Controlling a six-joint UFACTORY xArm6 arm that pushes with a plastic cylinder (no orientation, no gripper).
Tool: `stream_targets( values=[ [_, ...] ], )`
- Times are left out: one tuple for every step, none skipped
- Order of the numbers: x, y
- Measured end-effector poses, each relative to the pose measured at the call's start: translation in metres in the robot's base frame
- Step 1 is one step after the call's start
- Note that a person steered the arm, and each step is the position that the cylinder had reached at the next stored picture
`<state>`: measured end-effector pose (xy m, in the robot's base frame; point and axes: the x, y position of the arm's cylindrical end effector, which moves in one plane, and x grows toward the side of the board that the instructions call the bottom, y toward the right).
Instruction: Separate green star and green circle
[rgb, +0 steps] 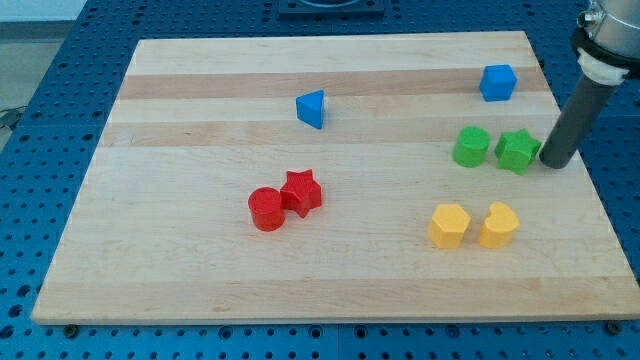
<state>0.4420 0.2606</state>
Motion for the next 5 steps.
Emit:
stream_targets(
  values=[
    [0.0, -0.005],
    [-0.003, -0.042],
    [-0.007, -0.08],
    [-0.008, -0.119],
    [-0.008, -0.154]
  ],
)
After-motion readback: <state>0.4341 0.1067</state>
